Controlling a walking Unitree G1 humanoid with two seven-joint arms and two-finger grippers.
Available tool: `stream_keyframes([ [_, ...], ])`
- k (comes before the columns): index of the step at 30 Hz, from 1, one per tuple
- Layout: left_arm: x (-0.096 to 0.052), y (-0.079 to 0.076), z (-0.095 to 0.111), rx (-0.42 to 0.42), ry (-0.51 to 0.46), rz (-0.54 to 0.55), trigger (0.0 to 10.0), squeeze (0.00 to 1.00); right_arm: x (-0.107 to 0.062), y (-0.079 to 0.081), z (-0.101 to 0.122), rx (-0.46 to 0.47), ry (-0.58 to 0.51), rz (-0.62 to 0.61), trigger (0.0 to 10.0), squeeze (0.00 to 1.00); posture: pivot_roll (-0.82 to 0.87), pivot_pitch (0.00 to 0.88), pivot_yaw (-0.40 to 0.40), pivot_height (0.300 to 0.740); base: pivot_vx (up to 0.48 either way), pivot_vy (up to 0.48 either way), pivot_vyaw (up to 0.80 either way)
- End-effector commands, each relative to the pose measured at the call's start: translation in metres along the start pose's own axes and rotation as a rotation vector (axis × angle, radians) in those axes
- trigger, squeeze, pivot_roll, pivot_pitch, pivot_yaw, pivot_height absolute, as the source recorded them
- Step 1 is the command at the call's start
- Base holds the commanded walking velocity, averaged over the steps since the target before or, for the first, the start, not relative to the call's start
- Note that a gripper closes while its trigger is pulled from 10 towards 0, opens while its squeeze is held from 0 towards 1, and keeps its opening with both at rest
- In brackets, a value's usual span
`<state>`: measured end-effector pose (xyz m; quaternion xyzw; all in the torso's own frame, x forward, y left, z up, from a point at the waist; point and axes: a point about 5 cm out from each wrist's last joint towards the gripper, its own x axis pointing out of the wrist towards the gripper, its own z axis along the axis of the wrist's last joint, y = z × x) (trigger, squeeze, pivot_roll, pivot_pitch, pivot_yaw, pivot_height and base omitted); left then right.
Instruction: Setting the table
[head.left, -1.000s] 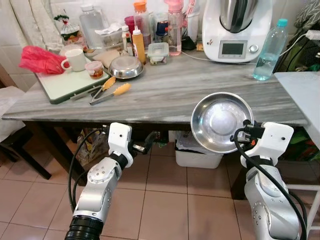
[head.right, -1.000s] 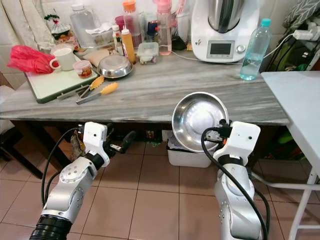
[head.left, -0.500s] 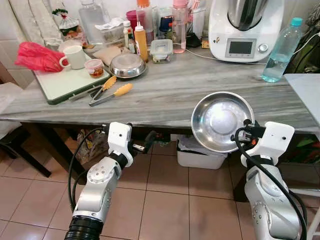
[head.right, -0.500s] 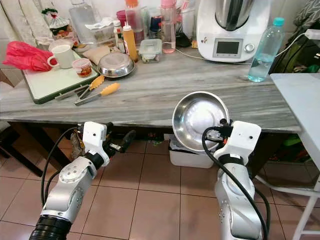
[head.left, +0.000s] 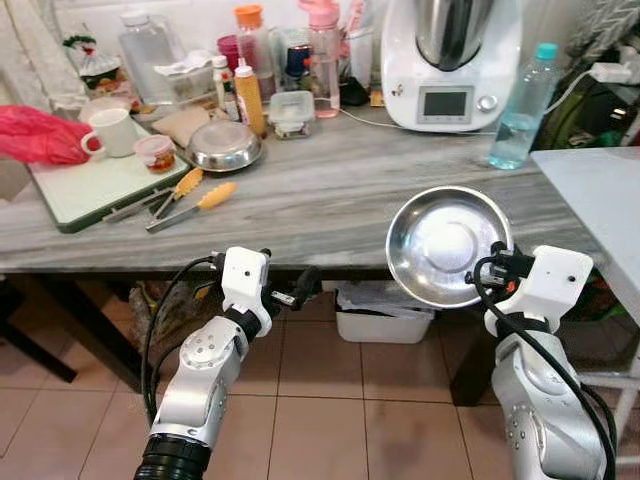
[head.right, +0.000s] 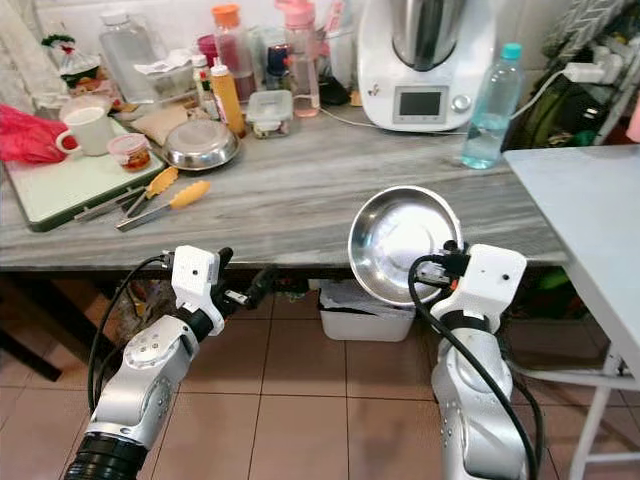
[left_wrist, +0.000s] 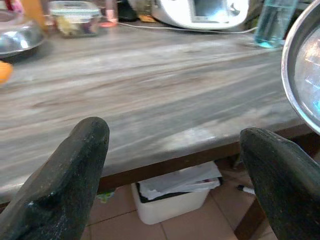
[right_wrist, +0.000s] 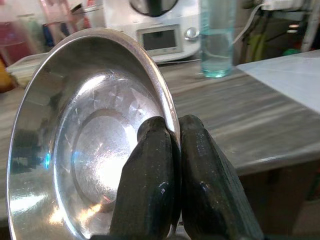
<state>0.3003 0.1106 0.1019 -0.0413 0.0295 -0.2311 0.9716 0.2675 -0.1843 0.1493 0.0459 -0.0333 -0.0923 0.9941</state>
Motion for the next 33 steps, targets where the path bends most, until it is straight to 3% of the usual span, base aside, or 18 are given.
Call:
stream_keyframes([
  [1, -0.0002, 0.0036, 0.0030, 0.010, -0.004, 0.004, 10.0, 0.00, 0.0012, 0.0038, 0.0039, 0.000, -0.015, 0.011, 10.0, 0.00, -0.12, 0.000, 0.062, 0.740, 0.277, 0.000, 0.00],
  [33, -0.0004, -0.0004, 0.0008, 0.012, -0.001, -0.018, 10.0, 0.00, 0.0007, 0.0048, 0.0030, -0.021, -0.014, 0.025, 10.0, 0.00, -0.12, 0.000, 0.056, 0.740, 0.326, 0.000, 0.00],
])
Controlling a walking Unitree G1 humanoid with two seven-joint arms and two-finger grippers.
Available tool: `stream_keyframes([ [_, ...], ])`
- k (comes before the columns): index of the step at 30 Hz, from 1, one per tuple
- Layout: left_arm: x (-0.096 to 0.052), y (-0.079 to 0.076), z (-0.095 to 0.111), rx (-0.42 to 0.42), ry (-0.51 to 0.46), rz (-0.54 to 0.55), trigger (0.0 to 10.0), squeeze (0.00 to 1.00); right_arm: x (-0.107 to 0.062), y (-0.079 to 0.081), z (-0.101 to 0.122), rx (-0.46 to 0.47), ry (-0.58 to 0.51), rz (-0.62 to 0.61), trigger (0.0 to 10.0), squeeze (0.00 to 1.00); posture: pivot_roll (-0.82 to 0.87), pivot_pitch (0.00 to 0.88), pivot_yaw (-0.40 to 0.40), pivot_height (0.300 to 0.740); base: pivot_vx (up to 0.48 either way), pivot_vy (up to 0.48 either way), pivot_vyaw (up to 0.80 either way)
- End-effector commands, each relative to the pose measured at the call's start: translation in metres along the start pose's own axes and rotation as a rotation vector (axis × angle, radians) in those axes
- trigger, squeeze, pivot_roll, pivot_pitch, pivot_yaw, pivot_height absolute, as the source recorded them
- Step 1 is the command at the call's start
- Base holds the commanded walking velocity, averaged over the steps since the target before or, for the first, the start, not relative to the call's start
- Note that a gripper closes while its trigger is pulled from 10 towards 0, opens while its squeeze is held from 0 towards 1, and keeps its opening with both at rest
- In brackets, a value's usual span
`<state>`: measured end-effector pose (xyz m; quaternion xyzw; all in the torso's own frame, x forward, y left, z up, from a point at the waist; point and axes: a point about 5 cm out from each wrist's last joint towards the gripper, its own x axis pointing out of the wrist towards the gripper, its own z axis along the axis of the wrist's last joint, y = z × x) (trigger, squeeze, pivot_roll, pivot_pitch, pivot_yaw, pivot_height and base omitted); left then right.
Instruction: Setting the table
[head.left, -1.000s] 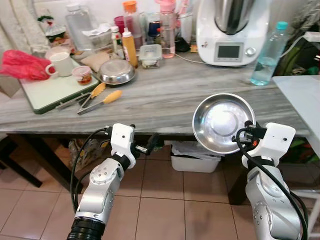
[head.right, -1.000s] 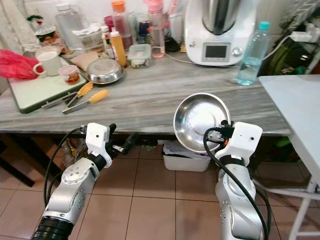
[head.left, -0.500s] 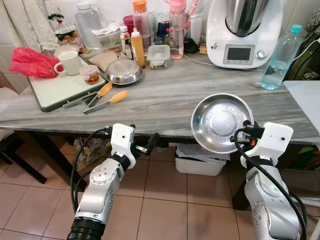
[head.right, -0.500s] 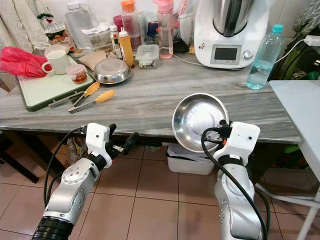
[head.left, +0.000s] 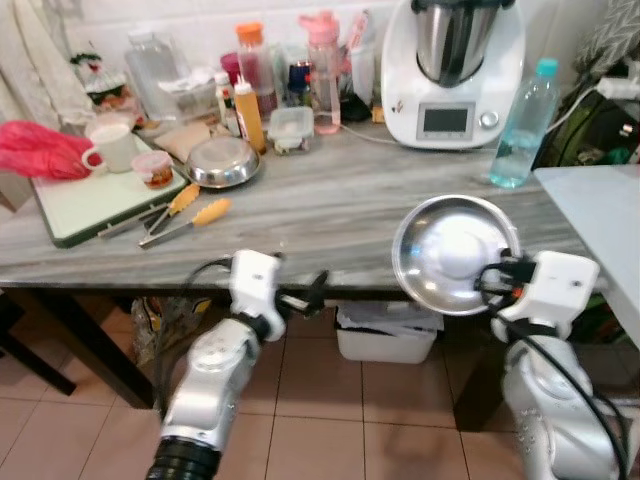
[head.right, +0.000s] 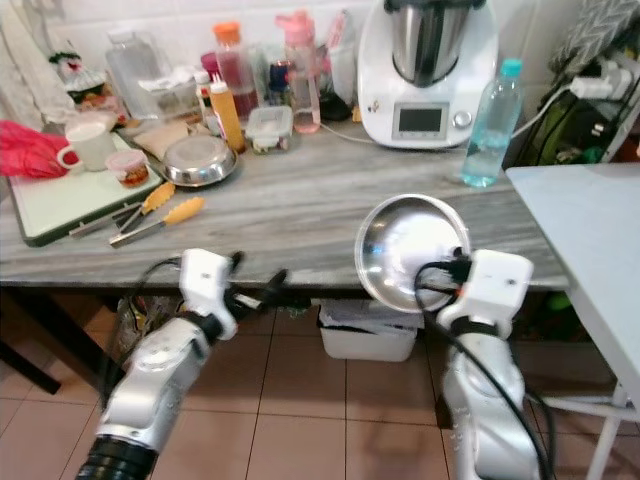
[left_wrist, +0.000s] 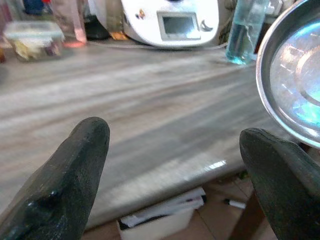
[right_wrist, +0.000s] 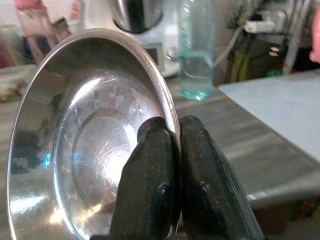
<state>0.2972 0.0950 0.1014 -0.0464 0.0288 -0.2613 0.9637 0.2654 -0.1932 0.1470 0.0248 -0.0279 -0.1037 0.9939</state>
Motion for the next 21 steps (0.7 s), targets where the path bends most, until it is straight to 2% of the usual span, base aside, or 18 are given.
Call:
stream_keyframes([
  [1, -0.0057, 0.0144, 0.0028, 0.021, 0.001, 0.045, 10.0, 0.00, 0.0009, 0.0140, 0.0050, 0.023, -0.020, 0.047, 10.0, 0.00, -0.12, 0.000, 0.056, 0.740, 0.349, 0.000, 0.00],
  [18, -0.0082, 0.0166, 0.0020, 0.022, 0.010, 0.047, 10.0, 0.00, 0.0001, 0.0158, 0.0034, 0.025, -0.015, 0.048, 10.0, 0.00, -0.12, 0.003, 0.060, 0.740, 0.334, 0.000, 0.00],
  [21, -0.0087, 0.0170, 0.0022, 0.020, 0.007, 0.050, 10.0, 0.00, -0.0001, 0.0158, 0.0033, 0.026, -0.015, 0.047, 10.0, 0.00, -0.12, 0.003, 0.061, 0.740, 0.000, 0.000, 0.00],
])
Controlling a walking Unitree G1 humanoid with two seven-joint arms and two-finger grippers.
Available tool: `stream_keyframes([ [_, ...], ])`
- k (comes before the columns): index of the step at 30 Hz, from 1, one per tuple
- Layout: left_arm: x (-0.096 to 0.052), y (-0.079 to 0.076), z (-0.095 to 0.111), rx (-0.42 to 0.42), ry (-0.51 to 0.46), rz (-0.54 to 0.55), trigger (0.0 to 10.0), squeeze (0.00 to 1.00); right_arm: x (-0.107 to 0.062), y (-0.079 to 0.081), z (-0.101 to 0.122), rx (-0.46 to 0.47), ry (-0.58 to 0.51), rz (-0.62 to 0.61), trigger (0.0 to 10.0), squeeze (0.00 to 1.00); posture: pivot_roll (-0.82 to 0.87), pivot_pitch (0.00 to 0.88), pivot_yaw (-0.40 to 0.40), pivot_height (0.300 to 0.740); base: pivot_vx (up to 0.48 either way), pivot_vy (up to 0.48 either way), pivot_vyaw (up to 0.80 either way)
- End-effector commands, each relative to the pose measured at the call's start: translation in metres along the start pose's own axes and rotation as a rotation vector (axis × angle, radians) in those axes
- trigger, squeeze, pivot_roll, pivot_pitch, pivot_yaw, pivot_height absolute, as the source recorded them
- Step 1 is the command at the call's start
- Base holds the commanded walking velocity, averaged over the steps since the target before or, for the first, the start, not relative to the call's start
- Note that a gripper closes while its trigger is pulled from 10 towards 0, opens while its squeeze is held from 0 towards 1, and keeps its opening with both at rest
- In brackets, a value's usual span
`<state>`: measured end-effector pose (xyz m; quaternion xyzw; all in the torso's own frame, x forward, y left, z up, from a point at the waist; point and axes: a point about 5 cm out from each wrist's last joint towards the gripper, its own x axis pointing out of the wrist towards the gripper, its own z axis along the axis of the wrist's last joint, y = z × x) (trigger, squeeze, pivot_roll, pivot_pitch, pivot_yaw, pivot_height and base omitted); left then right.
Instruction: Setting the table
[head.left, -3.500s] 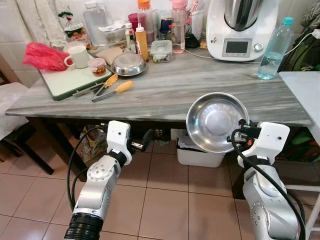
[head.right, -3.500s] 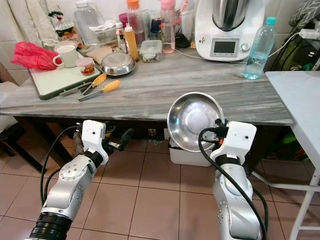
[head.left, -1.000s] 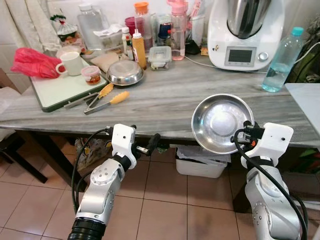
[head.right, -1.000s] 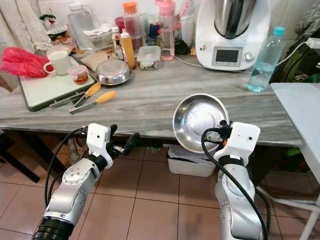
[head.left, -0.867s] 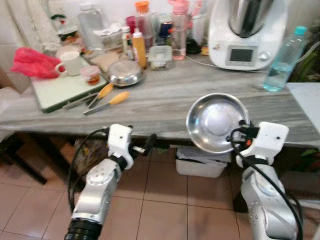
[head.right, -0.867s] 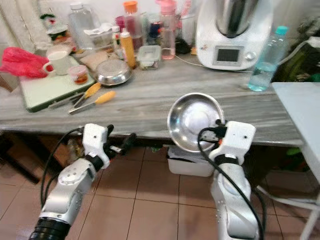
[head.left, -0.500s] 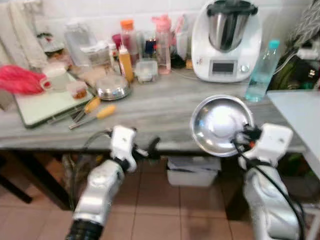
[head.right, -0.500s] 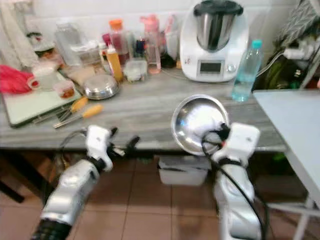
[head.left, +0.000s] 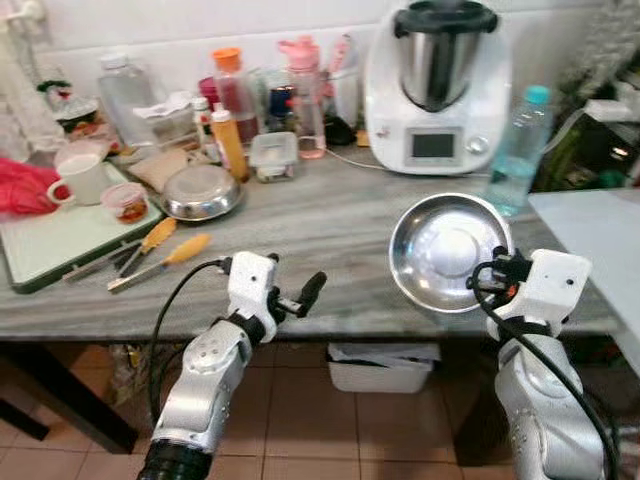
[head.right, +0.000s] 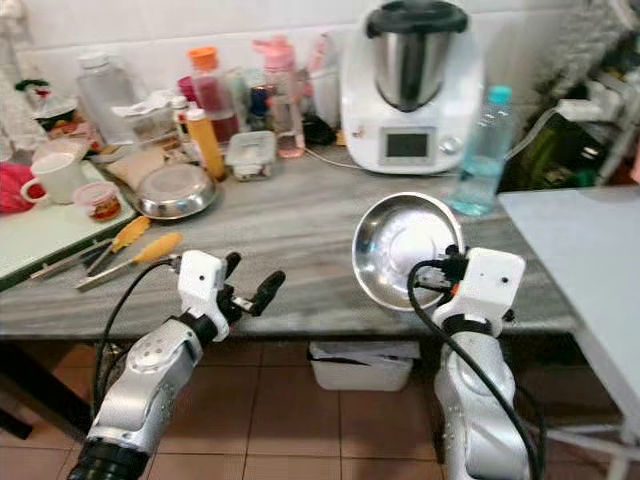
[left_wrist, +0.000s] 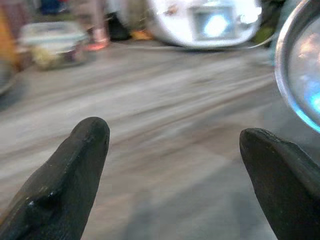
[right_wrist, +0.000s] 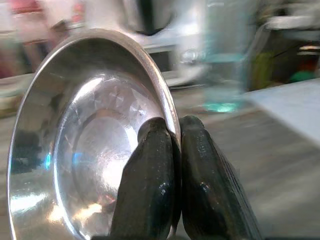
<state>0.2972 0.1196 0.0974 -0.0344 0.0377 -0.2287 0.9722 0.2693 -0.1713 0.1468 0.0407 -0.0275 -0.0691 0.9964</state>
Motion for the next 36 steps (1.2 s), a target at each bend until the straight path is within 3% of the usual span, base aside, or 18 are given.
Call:
stream_keyframes([
  [1, 0.003, -0.005, 0.005, 0.001, -0.018, -0.015, 10.0, 0.00, 0.000, -0.006, 0.005, -0.008, -0.020, -0.020, 10.0, 0.00, -0.12, 0.005, 0.061, 0.740, 0.000, 0.000, 0.00],
  [7, -0.004, 0.003, 0.006, 0.024, -0.009, 0.001, 10.0, 0.00, -0.001, -0.004, 0.003, -0.001, -0.014, -0.015, 10.0, 0.00, -0.10, 0.016, 0.063, 0.740, 0.000, 0.000, 0.00],
  [17, -0.037, 0.021, 0.008, 0.117, 0.042, -0.034, 10.0, 0.00, 0.000, 0.002, -0.001, 0.016, -0.001, 0.004, 10.0, 0.00, -0.08, 0.030, 0.073, 0.740, 0.000, 0.000, 0.00],
  [21, -0.049, 0.018, 0.008, 0.127, 0.070, -0.093, 10.0, 0.00, 0.003, 0.005, -0.001, 0.036, 0.005, 0.022, 10.0, 0.00, -0.07, 0.034, 0.074, 0.740, 0.000, 0.000, 0.00],
  [22, -0.053, 0.014, 0.007, 0.130, 0.079, -0.136, 10.0, 0.00, 0.006, 0.010, -0.005, 0.128, 0.043, 0.023, 10.0, 0.00, -0.07, 0.035, 0.075, 0.740, 0.000, 0.000, 0.00],
  [28, -0.055, 0.006, 0.007, 0.147, 0.091, -0.200, 10.0, 0.00, 0.013, 0.023, -0.011, 0.237, 0.103, 0.060, 10.0, 0.00, -0.06, 0.037, 0.074, 0.740, 0.000, 0.000, 0.00],
  [29, -0.055, 0.005, 0.007, 0.145, 0.095, -0.203, 10.0, 0.00, 0.016, 0.031, -0.012, 0.285, 0.132, 0.093, 10.0, 0.00, -0.06, 0.036, 0.075, 0.740, 0.000, 0.000, 0.00],
  [36, -0.056, 0.001, 0.008, 0.143, 0.105, -0.233, 10.0, 0.00, 0.020, 0.053, -0.022, 0.311, 0.252, 0.182, 10.0, 0.00, -0.06, 0.034, 0.075, 0.740, 0.000, 0.000, 0.00],
])
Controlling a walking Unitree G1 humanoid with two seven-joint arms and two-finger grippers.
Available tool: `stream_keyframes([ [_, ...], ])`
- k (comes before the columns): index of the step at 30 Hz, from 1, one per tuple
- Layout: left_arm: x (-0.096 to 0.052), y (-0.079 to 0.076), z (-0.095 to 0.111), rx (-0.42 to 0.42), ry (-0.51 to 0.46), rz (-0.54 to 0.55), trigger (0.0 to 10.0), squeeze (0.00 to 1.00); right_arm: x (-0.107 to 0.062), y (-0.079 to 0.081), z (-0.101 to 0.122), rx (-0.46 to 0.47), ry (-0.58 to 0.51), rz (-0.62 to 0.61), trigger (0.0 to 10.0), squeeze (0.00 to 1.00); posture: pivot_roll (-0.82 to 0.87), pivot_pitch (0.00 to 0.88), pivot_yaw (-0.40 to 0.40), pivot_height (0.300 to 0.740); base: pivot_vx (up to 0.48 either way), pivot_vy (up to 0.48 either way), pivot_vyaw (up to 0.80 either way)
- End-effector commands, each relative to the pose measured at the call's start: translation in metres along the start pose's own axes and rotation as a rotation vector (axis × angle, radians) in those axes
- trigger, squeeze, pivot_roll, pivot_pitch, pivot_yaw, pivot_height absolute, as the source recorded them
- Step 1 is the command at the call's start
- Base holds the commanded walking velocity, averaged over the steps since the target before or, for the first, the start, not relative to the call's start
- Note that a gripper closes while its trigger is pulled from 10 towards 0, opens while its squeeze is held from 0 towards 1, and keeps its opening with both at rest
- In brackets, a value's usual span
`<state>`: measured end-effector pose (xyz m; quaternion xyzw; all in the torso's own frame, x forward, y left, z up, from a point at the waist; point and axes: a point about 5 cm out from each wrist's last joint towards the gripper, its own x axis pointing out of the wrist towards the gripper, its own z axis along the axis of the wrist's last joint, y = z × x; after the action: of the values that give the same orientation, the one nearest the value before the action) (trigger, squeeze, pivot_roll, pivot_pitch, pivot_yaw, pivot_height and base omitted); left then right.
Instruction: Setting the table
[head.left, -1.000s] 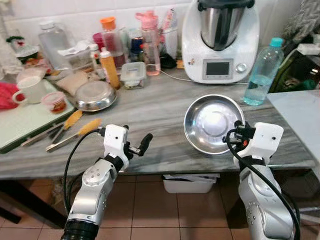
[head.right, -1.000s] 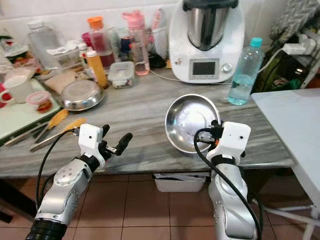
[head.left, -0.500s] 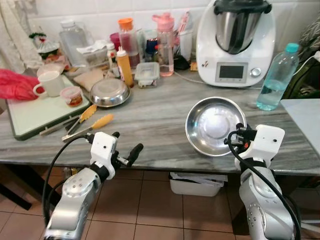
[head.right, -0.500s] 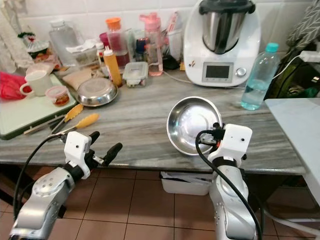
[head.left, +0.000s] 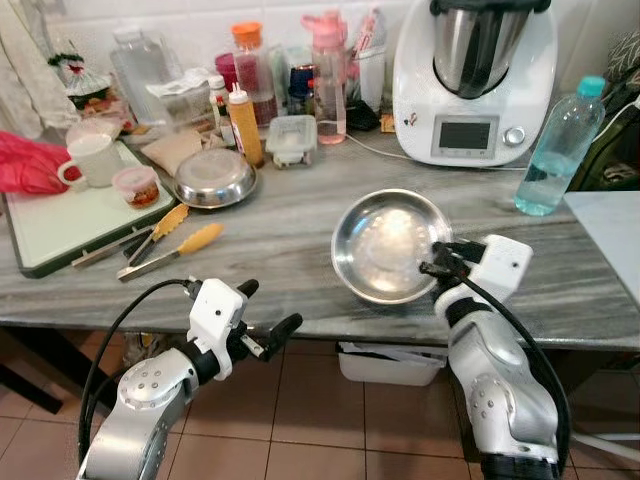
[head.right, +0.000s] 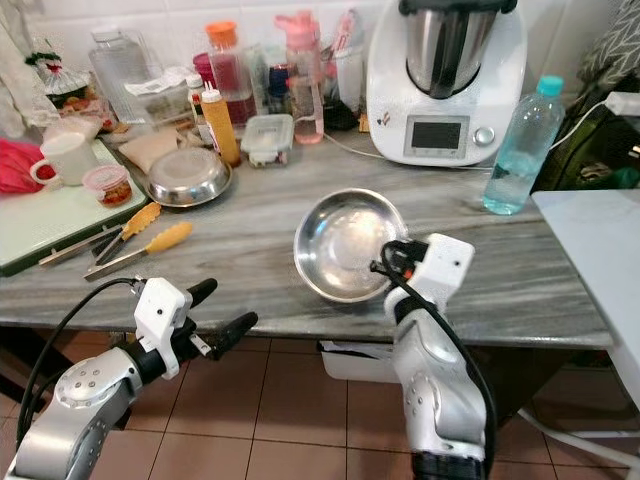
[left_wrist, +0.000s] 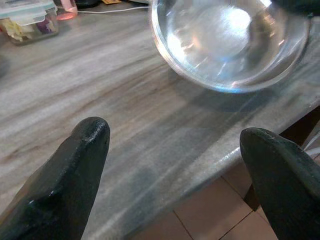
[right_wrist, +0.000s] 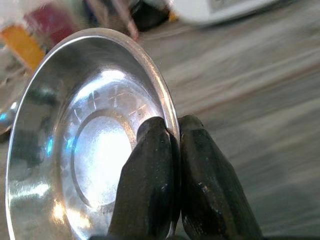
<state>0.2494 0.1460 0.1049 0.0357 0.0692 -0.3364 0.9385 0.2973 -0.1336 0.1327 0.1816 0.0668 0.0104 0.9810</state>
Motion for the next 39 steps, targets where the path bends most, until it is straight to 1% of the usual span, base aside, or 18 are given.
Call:
stream_keyframes([
  [1, -0.001, -0.001, 0.003, 0.016, 0.003, -0.016, 10.0, 0.00, 0.001, 0.013, -0.010, 0.036, 0.061, 0.043, 10.0, 0.00, -0.06, 0.032, 0.076, 0.740, 0.000, 0.000, 0.00],
  [8, 0.002, -0.004, 0.005, 0.013, 0.002, -0.030, 10.0, 0.00, 0.004, 0.017, -0.017, 0.054, 0.094, 0.069, 10.0, 0.00, -0.06, 0.030, 0.075, 0.740, 0.000, 0.000, 0.00],
  [9, 0.002, -0.006, 0.005, 0.009, 0.002, -0.040, 10.0, 0.00, 0.006, 0.017, -0.019, 0.028, 0.109, 0.066, 10.0, 0.00, -0.06, 0.030, 0.075, 0.740, 0.000, 0.000, 0.00],
  [10, 0.002, -0.007, 0.005, 0.009, 0.003, -0.044, 10.0, 0.00, 0.007, 0.016, -0.021, 0.022, 0.125, 0.062, 10.0, 0.00, -0.06, 0.030, 0.075, 0.740, 0.000, 0.000, 0.00],
  [13, 0.002, -0.008, 0.005, 0.010, 0.004, -0.049, 10.0, 0.00, 0.010, 0.016, -0.023, 0.030, 0.142, 0.051, 10.0, 0.00, -0.06, 0.029, 0.075, 0.740, 0.000, 0.000, 0.00],
  [20, 0.002, -0.009, 0.005, 0.011, 0.007, -0.052, 10.0, 0.00, 0.015, 0.016, -0.024, 0.032, 0.142, 0.039, 10.0, 0.00, -0.06, 0.030, 0.076, 0.740, 0.000, 0.000, 0.00],
  [21, 0.003, -0.009, 0.004, 0.011, 0.008, -0.051, 10.0, 0.00, 0.019, 0.015, -0.024, 0.051, 0.149, 0.024, 10.0, 0.00, -0.06, 0.030, 0.075, 0.740, 0.000, 0.000, 0.00],
  [24, 0.003, -0.010, 0.004, 0.009, 0.008, -0.057, 10.0, 0.00, 0.022, 0.014, -0.024, 0.069, 0.153, 0.009, 10.0, 0.00, -0.06, 0.028, 0.074, 0.740, 0.000, 0.000, 0.00],
  [28, 0.004, -0.011, 0.005, 0.008, 0.007, -0.059, 10.0, 0.00, 0.023, 0.011, -0.022, 0.065, 0.139, -0.011, 10.0, 0.00, -0.07, 0.028, 0.074, 0.740, 0.000, 0.000, 0.00],
  [29, 0.004, -0.012, 0.005, 0.007, 0.005, -0.059, 10.0, 0.00, 0.024, 0.006, -0.022, 0.074, 0.134, -0.037, 10.0, 0.00, -0.07, 0.027, 0.075, 0.740, 0.000, 0.000, 0.00],
  [32, 0.005, -0.013, 0.006, 0.006, 0.003, -0.061, 10.0, 0.00, 0.025, 0.002, -0.023, 0.090, 0.146, -0.060, 10.0, 0.00, -0.07, 0.027, 0.075, 0.740, 0.000, 0.000, 0.00],
  [39, 0.005, -0.014, 0.006, 0.003, 0.007, -0.066, 10.0, 0.00, 0.026, 0.002, -0.027, 0.120, 0.166, -0.072, 10.0, 0.00, -0.07, 0.026, 0.077, 0.740, 0.000, 0.000, 0.00],
])
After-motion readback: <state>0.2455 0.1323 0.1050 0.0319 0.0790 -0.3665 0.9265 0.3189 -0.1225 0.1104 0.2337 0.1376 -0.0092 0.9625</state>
